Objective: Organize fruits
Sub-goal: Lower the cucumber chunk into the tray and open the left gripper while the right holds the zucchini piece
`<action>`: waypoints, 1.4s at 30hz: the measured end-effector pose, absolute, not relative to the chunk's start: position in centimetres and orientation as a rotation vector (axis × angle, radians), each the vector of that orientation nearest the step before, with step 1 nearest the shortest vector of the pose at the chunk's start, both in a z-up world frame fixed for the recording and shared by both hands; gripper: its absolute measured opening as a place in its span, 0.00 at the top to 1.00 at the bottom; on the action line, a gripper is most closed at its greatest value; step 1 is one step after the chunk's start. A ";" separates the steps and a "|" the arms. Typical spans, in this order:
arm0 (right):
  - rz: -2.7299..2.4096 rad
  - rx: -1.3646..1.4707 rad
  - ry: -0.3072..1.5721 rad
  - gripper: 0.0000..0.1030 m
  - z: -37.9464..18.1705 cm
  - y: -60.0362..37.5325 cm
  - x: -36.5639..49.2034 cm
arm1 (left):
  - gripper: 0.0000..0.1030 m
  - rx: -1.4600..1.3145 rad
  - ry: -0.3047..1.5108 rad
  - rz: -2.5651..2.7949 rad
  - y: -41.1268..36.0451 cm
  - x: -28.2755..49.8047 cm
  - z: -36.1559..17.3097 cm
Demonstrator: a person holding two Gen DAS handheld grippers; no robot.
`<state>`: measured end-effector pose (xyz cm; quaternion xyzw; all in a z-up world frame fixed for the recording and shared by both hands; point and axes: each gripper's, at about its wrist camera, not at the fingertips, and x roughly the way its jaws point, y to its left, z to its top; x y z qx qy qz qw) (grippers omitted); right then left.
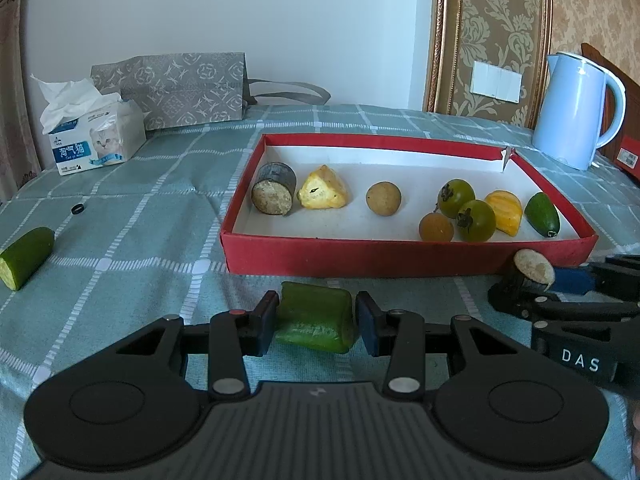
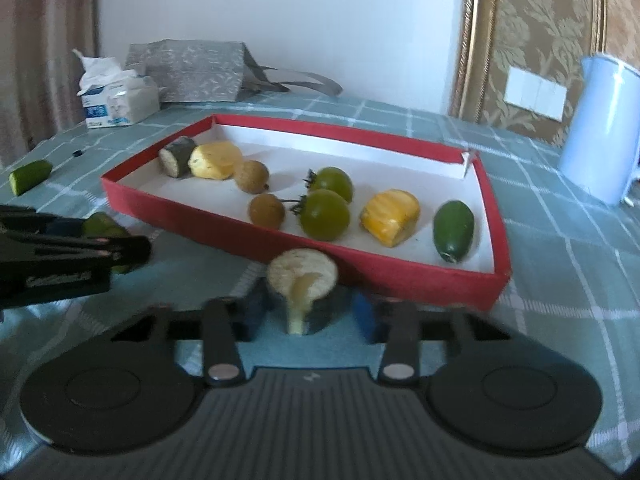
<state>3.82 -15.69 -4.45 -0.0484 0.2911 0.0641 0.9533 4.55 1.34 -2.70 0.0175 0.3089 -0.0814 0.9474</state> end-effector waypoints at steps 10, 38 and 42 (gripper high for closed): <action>0.101 -0.094 0.578 0.70 -4.2 -16.3 2.8 | 0.60 0.033 0.583 -0.180 1.4 4.0 -2.2; 0.101 -0.074 0.593 0.70 -4.4 -17.1 1.3 | 0.53 0.008 0.527 -0.286 2.0 3.8 0.7; 0.102 -0.075 0.594 0.70 -4.4 -17.1 1.3 | 0.36 0.012 0.559 -0.272 2.9 3.6 -0.4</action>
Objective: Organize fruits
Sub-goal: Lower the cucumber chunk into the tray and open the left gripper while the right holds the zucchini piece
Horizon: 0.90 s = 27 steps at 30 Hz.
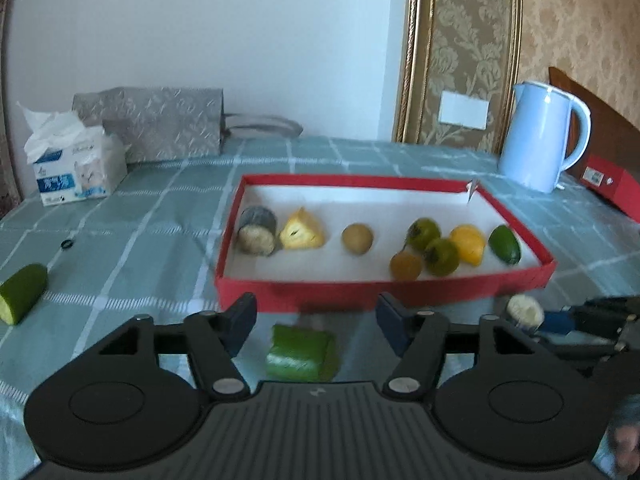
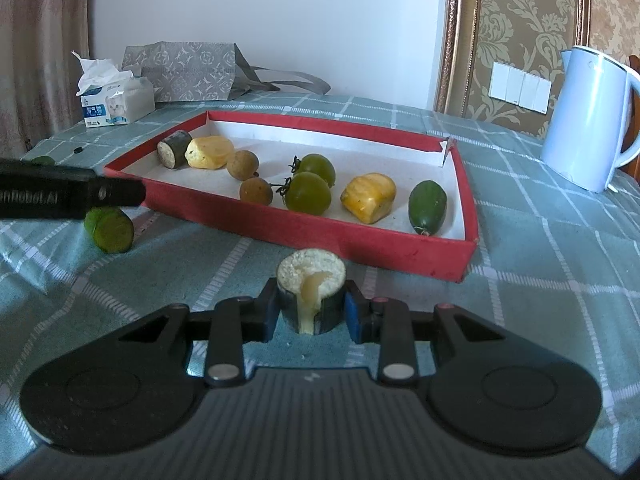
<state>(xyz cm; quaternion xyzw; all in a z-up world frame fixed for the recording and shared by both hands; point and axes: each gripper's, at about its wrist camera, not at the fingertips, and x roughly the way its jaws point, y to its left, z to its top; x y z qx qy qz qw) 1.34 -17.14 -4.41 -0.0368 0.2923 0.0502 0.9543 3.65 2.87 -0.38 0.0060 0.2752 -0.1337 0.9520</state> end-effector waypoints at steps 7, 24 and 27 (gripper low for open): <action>0.103 -0.074 0.594 0.70 -4.4 -17.2 1.4 | 0.36 0.054 0.606 -0.320 3.6 4.5 -1.4; 0.104 -0.066 0.596 0.70 -4.4 -17.2 1.4 | 0.66 0.091 0.593 -0.298 2.9 4.2 -1.4; 0.102 -0.072 0.595 0.70 -4.4 -17.2 1.4 | 0.66 0.067 0.566 -0.304 2.8 4.4 -0.2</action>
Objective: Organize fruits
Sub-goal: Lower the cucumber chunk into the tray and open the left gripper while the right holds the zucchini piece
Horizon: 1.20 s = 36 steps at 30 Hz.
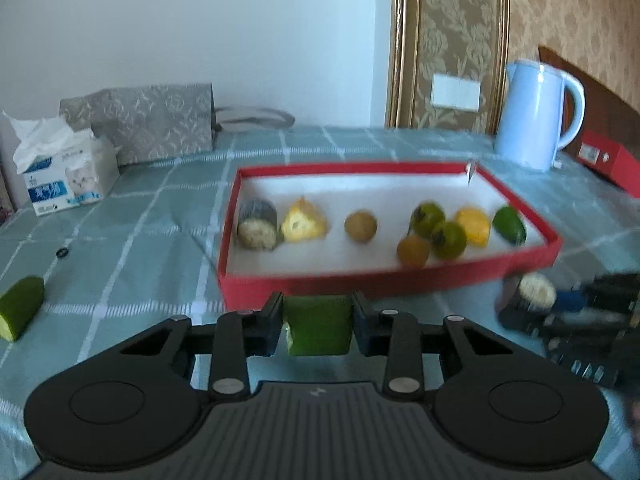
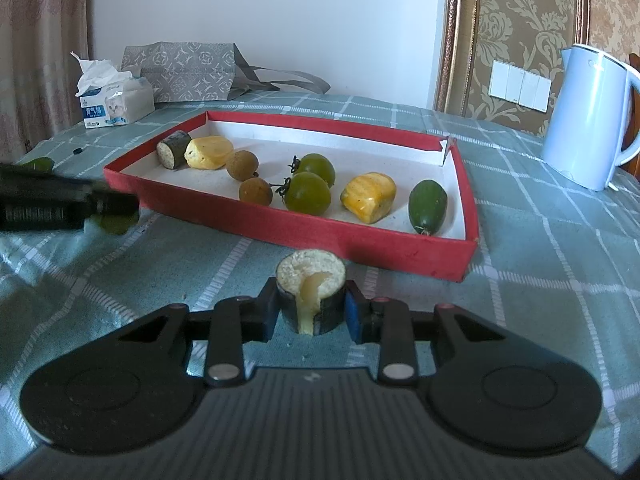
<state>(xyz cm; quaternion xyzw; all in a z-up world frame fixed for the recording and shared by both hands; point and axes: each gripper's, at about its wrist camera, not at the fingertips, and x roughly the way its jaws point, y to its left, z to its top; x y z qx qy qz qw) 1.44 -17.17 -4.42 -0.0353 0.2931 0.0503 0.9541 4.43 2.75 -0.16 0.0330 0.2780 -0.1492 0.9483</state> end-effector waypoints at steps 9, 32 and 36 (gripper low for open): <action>0.100 -0.081 0.594 0.70 -4.5 -17.1 1.5 | 0.66 0.061 0.541 -0.304 0.1 8.7 1.4; 0.102 -0.087 0.593 0.70 -4.5 -16.8 1.5 | 0.28 0.105 0.492 -0.144 -0.4 10.8 -0.5; 0.103 -0.084 0.594 0.70 -4.5 -16.9 1.5 | 0.27 0.067 0.403 -0.055 1.5 7.7 0.4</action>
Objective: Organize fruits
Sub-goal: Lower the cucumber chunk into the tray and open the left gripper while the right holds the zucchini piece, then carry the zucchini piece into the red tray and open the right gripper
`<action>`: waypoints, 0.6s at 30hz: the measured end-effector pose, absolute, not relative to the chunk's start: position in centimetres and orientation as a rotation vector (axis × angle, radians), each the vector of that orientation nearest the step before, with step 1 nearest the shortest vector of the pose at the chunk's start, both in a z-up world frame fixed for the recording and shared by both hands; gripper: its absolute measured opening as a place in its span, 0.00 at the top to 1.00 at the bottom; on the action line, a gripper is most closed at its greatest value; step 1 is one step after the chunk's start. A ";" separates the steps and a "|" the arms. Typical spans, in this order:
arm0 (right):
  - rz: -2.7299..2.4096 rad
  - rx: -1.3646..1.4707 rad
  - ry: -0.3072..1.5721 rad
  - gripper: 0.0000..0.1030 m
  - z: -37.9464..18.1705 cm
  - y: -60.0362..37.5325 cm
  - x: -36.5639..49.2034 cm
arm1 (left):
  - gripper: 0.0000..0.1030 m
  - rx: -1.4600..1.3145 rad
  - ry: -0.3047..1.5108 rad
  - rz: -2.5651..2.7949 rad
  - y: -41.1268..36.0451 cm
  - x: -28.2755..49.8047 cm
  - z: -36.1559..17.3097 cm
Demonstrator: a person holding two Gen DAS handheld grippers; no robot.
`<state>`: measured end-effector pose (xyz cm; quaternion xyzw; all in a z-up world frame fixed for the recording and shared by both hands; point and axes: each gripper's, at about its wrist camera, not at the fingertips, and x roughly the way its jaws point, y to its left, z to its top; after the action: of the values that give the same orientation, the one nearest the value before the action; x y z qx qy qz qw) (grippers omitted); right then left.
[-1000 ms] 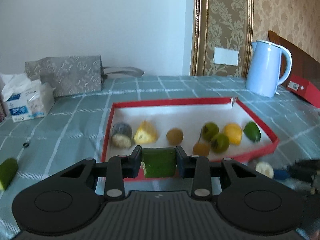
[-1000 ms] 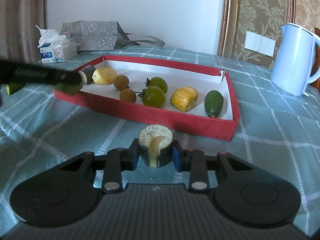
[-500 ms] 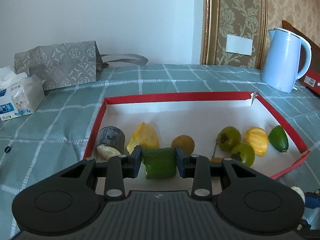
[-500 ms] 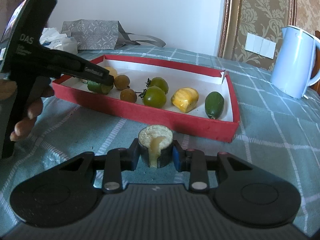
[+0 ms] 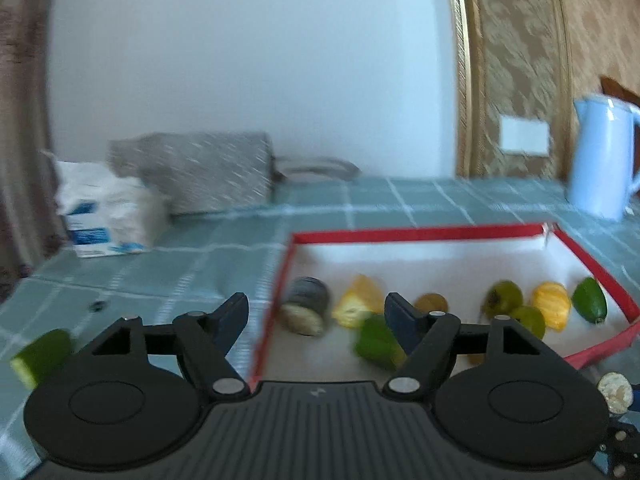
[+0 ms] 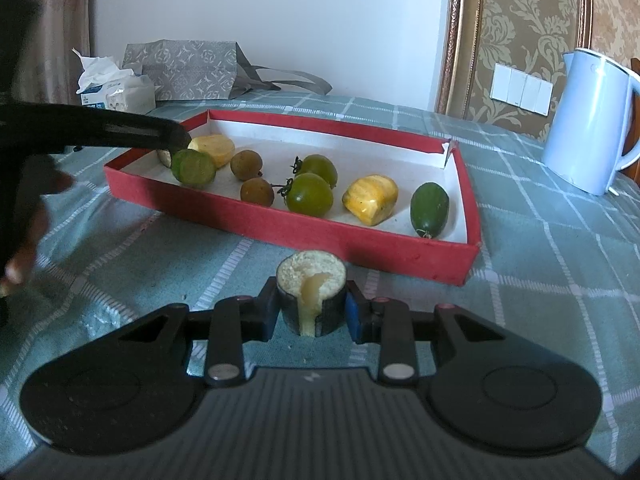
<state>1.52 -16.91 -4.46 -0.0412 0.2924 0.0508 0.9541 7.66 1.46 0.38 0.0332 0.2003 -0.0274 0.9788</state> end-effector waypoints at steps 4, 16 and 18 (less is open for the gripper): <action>0.103 -0.085 0.594 0.70 -4.4 -16.9 1.6 | 0.21 0.035 0.357 -0.070 2.5 4.3 0.8; 0.095 -0.062 0.591 0.70 -4.4 -17.4 1.5 | 0.21 0.112 0.584 -0.188 0.4 4.1 -2.3; 0.091 -0.046 0.592 0.70 -4.3 -17.7 1.6 | 0.21 0.112 0.601 -0.182 0.5 4.2 -2.6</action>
<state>1.57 -17.69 -4.33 -0.0228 0.2918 0.0449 0.9552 4.15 0.50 -2.56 0.0552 0.2955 -0.0897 0.9495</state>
